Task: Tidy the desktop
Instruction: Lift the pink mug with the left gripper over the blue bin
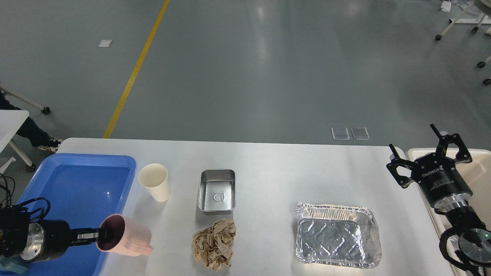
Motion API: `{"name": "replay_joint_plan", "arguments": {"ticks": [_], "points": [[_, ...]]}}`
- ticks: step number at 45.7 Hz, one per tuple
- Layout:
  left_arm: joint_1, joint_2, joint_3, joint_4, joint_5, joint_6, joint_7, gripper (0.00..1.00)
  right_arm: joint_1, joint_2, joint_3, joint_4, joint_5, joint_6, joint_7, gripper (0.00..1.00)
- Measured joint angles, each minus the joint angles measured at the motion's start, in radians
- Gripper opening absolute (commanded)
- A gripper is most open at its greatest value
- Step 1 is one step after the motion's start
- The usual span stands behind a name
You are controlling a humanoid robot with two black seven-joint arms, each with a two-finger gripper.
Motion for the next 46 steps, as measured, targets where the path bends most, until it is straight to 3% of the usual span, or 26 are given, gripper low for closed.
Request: {"name": "replay_joint_plan", "arguments": {"ticks": [14, 24, 38, 46], "points": [[0.003, 0.242, -0.072, -0.095, -0.088, 0.006, 0.000, 0.00, -0.001, 0.000, -0.005, -0.002, 0.000, -0.001, 0.000, 1.00], [-0.001, 0.394, -0.175, -0.136, -0.143, -0.028, -0.037, 0.00, 0.005, 0.002, -0.011, -0.002, 0.000, -0.002, 0.000, 1.00], [-0.001, 0.496, -0.190, -0.139, -0.205, -0.037, -0.068, 0.01, 0.005, -0.005, -0.011, -0.001, 0.000, -0.002, 0.000, 1.00], [0.007, 0.489, -0.105, -0.112, -0.206, 0.013, -0.062, 0.01, 0.003, -0.001, -0.011, -0.001, 0.000, -0.001, 0.000, 1.00]]}}
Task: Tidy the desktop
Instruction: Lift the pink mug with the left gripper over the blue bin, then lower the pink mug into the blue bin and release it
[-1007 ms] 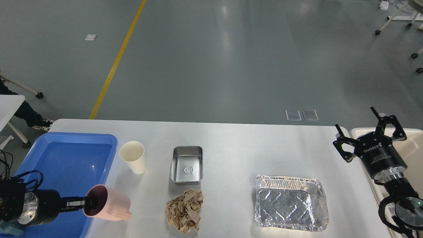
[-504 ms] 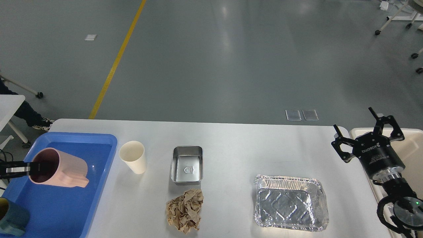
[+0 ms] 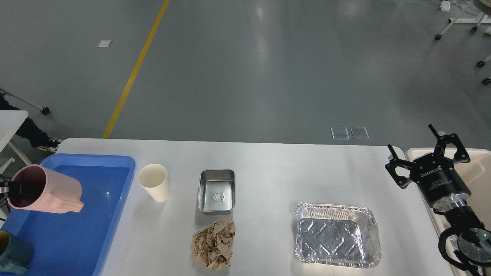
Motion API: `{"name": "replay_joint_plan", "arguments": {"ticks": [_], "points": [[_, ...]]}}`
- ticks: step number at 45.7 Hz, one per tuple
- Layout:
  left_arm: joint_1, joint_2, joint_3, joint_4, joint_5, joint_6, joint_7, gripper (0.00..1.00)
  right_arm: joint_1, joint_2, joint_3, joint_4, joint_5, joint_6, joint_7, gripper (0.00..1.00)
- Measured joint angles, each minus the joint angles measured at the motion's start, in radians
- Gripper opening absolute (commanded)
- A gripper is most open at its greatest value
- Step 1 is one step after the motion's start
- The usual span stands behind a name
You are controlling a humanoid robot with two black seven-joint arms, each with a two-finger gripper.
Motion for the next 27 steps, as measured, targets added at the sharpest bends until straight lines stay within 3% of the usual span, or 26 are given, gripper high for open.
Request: {"name": "replay_joint_plan", "arguments": {"ticks": [8, 27], "points": [[0.005, -0.046, 0.106, 0.068, 0.007, 0.073, 0.001, 0.01, 0.000, 0.004, -0.001, 0.000, 0.000, 0.001, 0.000, 1.00], [0.006, -0.274, 0.186, 0.272, 0.112, 0.080, -0.002, 0.02, -0.005, 0.006, -0.003, 0.000, 0.000, 0.001, 0.000, 1.00]]}}
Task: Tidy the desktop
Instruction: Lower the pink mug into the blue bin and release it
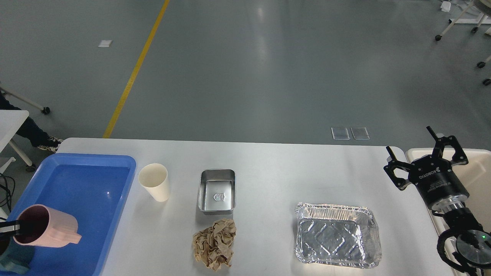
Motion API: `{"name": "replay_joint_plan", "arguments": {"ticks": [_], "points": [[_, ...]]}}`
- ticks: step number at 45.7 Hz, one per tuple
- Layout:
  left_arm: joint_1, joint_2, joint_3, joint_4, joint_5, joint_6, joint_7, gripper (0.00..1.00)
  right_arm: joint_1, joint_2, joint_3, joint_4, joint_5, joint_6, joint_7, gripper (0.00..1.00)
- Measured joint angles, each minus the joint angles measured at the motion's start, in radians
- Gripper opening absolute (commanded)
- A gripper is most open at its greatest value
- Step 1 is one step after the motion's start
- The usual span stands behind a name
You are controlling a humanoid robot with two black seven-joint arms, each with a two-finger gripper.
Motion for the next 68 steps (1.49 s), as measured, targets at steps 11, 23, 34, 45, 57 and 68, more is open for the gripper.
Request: {"name": "replay_joint_plan", "arguments": {"ticks": [11, 23, 34, 45, 57, 68], "points": [[0.001, -0.066, 0.024, 0.062, 0.028, 0.000, 0.003, 0.03, 0.000, 0.000, 0.000, 0.000, 0.000, 0.000, 0.000, 1.00], [0.000, -0.133, 0.035, 0.139, 0.069, 0.000, 0.004, 0.05, -0.002, 0.000, 0.000, -0.001, 0.000, 0.001, 0.000, 1.00], [-0.003, -0.170, 0.035, 0.155, 0.080, 0.000, 0.014, 0.76, -0.002, 0.001, 0.002, -0.001, 0.000, 0.001, 0.000, 1.00], [-0.007, -0.175, 0.032, 0.146, 0.069, -0.001, 0.023, 0.94, -0.002, 0.002, 0.002, 0.000, 0.000, 0.001, 0.000, 1.00], [-0.007, -0.139, 0.015, 0.114, 0.064, -0.004, 0.020, 0.97, -0.002, 0.003, 0.003, 0.001, 0.000, 0.000, 0.000, 1.00], [-0.013, -0.044, -0.083, -0.010, 0.061, -0.012, -0.044, 0.97, 0.000, 0.003, 0.004, 0.000, 0.000, 0.000, 0.000, 1.00]]}}
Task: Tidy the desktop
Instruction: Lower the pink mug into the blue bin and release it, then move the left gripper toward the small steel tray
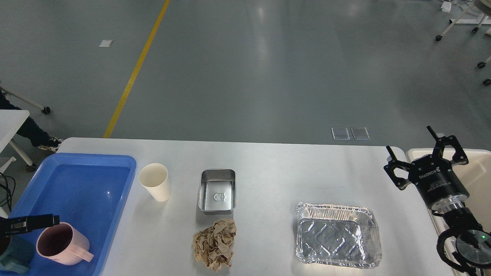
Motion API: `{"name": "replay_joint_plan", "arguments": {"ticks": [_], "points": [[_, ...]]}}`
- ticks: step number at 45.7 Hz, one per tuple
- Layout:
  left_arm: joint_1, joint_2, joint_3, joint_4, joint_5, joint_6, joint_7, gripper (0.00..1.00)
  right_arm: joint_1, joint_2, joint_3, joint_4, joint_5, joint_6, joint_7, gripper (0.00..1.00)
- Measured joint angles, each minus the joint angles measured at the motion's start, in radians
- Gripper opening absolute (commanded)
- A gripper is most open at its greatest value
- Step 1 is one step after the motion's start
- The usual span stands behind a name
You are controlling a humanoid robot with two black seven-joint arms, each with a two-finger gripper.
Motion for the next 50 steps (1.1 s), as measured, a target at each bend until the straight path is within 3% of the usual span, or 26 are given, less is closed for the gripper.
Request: {"name": "replay_joint_plan", "arguments": {"ticks": [6, 17, 26, 50], "points": [[0.002, 0.017, -0.098, -0.108, -0.029, 0.059, -0.043, 0.97, 0.000, 0.000, 0.001, -0.001, 0.000, 0.000, 0.000, 1.00], [0.021, 0.087, -0.112, -0.276, -0.068, 0.208, -0.047, 0.97, 0.000, -0.011, 0.009, -0.001, 0.000, -0.002, 0.000, 1.00], [0.023, 0.134, -0.110, -0.307, -0.070, 0.348, -0.055, 0.97, -0.003, -0.012, 0.010, -0.001, 0.000, -0.002, 0.000, 1.00], [0.027, 0.254, -0.096, -0.350, -0.086, 0.367, -0.116, 0.97, -0.003, -0.023, 0.008, -0.001, 0.000, -0.002, -0.001, 1.00]]}}
